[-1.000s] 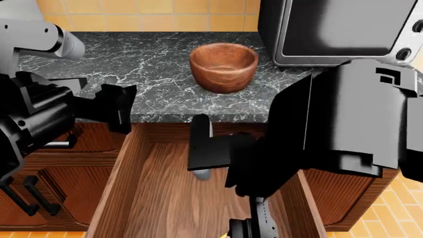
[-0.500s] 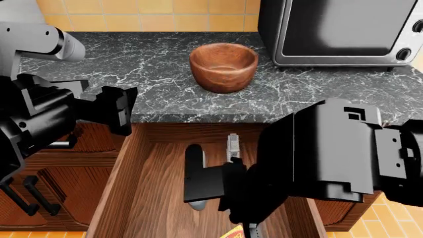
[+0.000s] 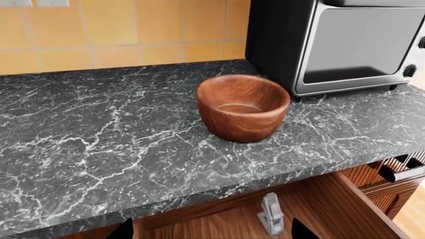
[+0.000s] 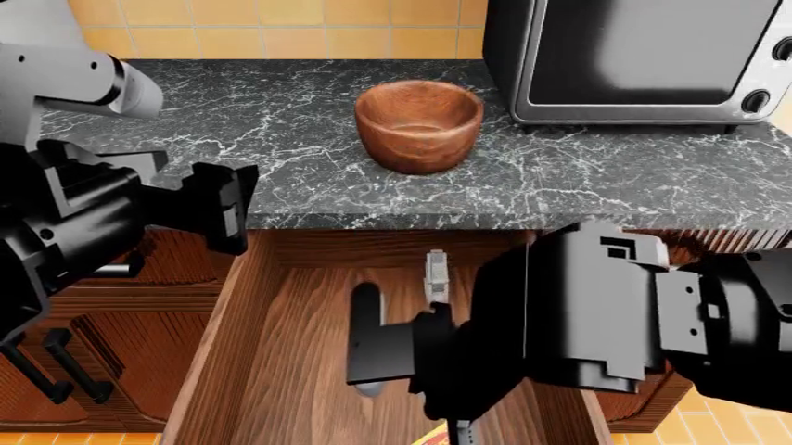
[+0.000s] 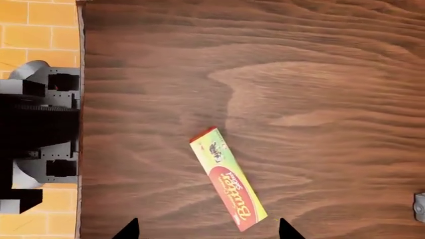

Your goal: Place the bar in the bowl and close the drawer.

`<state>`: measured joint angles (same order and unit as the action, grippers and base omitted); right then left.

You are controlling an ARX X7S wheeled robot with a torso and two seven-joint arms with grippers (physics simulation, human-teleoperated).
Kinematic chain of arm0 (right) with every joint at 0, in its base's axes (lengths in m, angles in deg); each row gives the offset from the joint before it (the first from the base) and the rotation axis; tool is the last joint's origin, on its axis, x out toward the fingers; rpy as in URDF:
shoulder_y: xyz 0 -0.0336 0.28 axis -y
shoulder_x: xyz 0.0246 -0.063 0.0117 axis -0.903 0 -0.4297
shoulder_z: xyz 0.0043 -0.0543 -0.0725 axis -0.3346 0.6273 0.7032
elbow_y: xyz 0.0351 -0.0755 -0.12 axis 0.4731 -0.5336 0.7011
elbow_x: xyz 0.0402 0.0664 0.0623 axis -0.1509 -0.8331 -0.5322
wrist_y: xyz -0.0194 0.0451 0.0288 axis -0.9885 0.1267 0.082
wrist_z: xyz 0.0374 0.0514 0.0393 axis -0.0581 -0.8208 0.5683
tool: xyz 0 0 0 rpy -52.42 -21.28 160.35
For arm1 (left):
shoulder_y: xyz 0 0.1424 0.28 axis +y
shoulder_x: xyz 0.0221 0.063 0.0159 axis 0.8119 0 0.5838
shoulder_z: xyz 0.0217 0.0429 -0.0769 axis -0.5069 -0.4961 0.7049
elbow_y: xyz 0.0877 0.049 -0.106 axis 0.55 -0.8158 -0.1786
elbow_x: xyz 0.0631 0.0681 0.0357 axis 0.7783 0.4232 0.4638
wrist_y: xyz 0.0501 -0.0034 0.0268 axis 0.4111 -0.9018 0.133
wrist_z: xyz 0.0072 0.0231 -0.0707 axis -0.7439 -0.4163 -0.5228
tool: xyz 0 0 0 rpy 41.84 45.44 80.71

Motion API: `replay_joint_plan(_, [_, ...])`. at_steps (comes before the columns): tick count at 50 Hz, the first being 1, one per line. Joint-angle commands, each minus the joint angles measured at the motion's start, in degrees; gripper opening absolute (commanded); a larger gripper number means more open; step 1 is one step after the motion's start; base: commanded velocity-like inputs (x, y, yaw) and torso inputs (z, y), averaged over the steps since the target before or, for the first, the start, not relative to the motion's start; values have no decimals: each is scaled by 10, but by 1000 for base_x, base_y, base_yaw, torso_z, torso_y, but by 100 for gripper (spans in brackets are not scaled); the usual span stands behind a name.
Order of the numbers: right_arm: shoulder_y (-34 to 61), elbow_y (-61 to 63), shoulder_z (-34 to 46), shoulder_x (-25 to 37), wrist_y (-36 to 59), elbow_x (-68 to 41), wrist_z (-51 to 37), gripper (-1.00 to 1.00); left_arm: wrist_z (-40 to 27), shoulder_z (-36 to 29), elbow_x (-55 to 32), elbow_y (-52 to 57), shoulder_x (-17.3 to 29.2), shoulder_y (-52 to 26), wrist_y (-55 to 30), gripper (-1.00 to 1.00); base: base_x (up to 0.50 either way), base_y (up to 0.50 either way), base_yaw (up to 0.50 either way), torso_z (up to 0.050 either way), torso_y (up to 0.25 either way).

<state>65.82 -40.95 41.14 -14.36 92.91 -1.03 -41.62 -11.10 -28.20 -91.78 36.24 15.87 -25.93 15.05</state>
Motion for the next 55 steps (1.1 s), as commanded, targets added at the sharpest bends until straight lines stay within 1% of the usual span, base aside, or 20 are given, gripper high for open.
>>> replay_joint_plan(1, [-12,-48,45,-11,-38,72,11,100,9,-2,12,-2,0,5,2,100,0,0,0,0,0])
replay_joint_plan(32, [-14,-189,84,-65,-132,165,71,100,23,-12,26,-6,5,6,5,100,0,0,0,0,0])
replay_joint_plan(44, [-33,-204,66,-70,-168,157,85,100,35,-10,36,-7,8,15,9,100,0,0,0,0,0])
replay_joint_plan(55, [-45,-212,61,-76,-176,138,113,100,42,-10,42,-7,11,21,12,100,0,0,0,0,0])
